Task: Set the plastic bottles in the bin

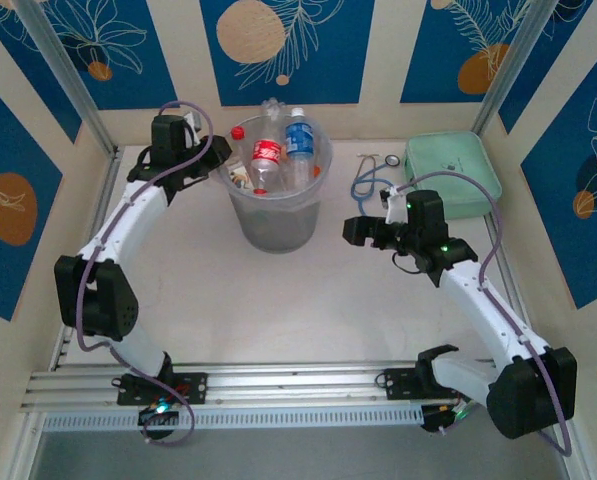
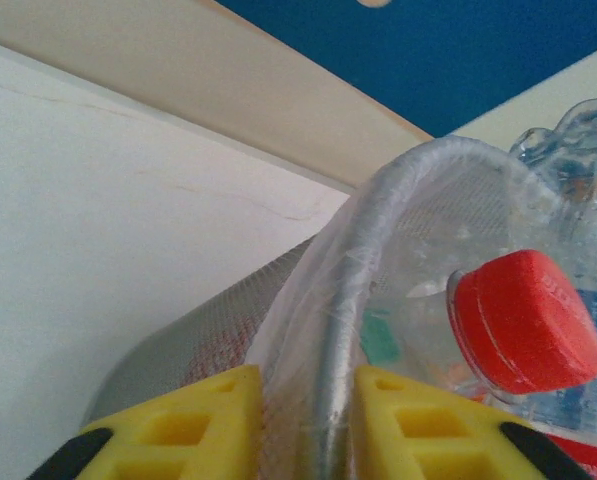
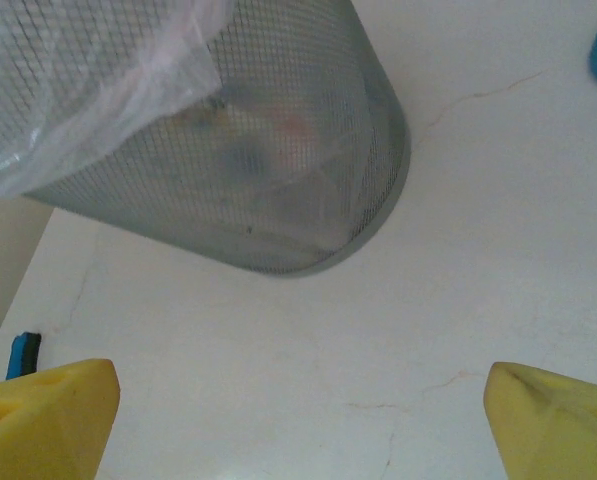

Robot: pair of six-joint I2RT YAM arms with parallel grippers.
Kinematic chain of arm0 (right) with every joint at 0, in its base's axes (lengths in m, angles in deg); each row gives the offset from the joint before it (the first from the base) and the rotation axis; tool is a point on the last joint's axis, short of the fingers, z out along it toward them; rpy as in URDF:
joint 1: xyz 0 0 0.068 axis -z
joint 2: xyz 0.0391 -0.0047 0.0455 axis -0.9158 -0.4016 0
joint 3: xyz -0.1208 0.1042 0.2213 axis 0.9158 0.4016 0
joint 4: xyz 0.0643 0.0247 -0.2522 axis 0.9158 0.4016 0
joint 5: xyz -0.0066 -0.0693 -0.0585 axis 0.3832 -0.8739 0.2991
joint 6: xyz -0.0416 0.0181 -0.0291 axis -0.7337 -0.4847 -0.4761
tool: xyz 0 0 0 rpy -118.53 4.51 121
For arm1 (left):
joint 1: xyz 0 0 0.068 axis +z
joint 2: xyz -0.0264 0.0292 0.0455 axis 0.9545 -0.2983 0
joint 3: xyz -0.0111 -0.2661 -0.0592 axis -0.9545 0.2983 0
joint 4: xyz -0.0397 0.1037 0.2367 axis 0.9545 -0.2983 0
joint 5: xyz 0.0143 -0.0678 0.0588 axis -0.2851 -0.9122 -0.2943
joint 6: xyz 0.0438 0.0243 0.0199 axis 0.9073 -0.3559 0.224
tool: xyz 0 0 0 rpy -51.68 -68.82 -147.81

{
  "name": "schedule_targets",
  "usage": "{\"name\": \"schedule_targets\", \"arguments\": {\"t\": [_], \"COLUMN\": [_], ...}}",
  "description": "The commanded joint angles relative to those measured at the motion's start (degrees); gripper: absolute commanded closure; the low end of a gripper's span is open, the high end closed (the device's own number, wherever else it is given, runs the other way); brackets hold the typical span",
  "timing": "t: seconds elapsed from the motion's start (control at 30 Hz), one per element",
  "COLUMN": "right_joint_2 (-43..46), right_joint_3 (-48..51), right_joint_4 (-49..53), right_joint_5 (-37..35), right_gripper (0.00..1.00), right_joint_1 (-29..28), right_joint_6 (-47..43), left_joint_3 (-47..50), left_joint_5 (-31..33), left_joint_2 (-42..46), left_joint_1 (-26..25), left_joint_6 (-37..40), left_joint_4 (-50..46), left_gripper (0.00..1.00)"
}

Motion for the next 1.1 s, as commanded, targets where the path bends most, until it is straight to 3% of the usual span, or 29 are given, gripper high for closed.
{"name": "schedule_targets", "arguments": {"t": [0.0, 0.13, 0.17, 0.27, 0.33, 0.53, 0.73, 0.87, 1.0, 1.07], "right_joint_2": [2.2, 2.6, 2.7, 3.4, 3.6, -1.5, -9.8, -13.8, -16.9, -19.0], "right_joint_3": [1.3, 1.8, 2.5, 6.8, 10.8, 15.3, 19.3, 19.9, 23.0, 22.2], "right_joint_4": [0.4, -0.7, -1.8, -8.6, -15.8, -23.9, -32.4, -37.1, -53.0, -55.3], "right_joint_5": [-1.4, -12.5, -17.1, -25.6, -26.1, -34.7, -41.3, -40.6, -34.3, -33.0], "right_gripper": [0.05, 0.01, 0.01, 0.01, 0.01, 0.01, 0.01, 0.01, 0.01, 0.01], "right_joint_1": [0.6, 1.2, 1.5, 2.9, 4.1, 6.2, 6.5, 6.7, 6.4, 6.3], "right_joint_6": [-0.9, 0.5, 1.9, 3.0, 1.6, -4.8, -9.5, -10.9, -16.4, -19.3], "left_joint_3": [-3.2, -9.3, -10.8, -11.0, -6.2, 22.6, 52.6, 63.6, 65.8, 65.4], "left_joint_5": [-0.7, 1.0, 2.2, 8.4, 14.8, 30.9, 39.4, 36.4, 35.2, 36.0], "left_joint_2": [2.2, 6.3, 7.7, 13.1, 18.2, 32.8, 41.1, 39.1, 28.6, 21.5], "left_joint_1": [-0.2, 1.3, 1.8, 2.8, 2.8, 3.2, 3.2, 3.2, 3.2, 3.3], "left_joint_6": [4.1, 13.6, 15.9, 22.1, 25.2, 28.0, 23.8, 28.5, 33.6, 34.9], "left_joint_4": [-3.3, -11.2, -13.3, -16.8, -16.4, -5.5, 16.3, 34.4, 45.9, 51.9], "left_gripper": [0.57, 0.05, 0.00, 0.00, 0.00, 0.00, 0.00, 0.00, 0.00, 0.00]}}
